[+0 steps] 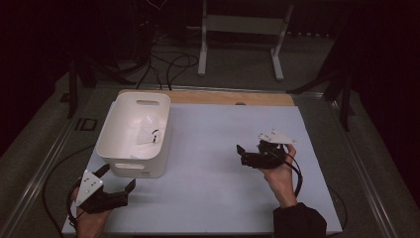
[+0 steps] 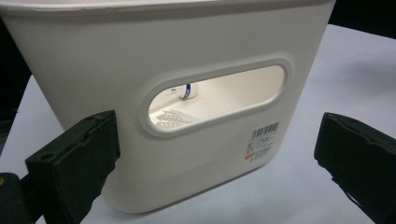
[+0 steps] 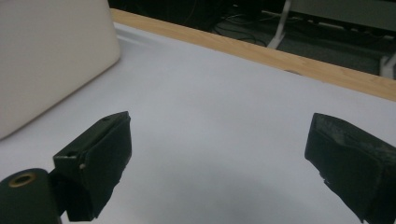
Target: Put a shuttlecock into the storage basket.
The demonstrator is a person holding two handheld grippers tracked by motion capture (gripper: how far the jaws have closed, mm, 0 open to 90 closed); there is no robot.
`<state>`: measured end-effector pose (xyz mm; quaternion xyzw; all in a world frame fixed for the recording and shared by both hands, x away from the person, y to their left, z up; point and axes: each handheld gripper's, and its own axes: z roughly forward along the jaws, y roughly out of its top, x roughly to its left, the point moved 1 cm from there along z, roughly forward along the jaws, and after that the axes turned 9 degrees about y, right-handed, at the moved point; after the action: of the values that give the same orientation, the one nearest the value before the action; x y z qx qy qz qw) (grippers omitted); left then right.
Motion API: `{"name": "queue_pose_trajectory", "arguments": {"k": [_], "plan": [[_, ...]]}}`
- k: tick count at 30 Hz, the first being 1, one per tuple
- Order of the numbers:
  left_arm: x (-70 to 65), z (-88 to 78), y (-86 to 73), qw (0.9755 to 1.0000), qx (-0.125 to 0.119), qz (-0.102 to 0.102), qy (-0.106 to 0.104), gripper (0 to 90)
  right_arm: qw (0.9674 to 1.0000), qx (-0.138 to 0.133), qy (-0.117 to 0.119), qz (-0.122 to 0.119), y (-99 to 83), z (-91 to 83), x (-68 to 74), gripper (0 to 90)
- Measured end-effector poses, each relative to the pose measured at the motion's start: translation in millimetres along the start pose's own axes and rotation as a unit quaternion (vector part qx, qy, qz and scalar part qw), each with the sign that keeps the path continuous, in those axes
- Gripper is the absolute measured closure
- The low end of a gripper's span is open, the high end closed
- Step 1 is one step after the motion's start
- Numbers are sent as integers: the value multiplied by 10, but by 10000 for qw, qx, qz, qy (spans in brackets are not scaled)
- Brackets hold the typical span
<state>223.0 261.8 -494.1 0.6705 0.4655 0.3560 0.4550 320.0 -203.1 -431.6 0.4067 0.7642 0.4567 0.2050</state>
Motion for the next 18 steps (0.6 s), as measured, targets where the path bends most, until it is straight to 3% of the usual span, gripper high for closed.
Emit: {"name": "queue_pose_trajectory", "arguments": {"k": [5,11,18], "plan": [[7,-6,5,10000,-33,-51,6,11,10000,4,-63,-20,-97,-61,-7,73],[31,-26,17,9998,-99,-151,16,11,9998,-94,-110,149,-277,-171,-61,73],[53,-34,32,9995,-159,-279,2,11,9996,-184,-193,39,-405,-233,-46,73]]}}
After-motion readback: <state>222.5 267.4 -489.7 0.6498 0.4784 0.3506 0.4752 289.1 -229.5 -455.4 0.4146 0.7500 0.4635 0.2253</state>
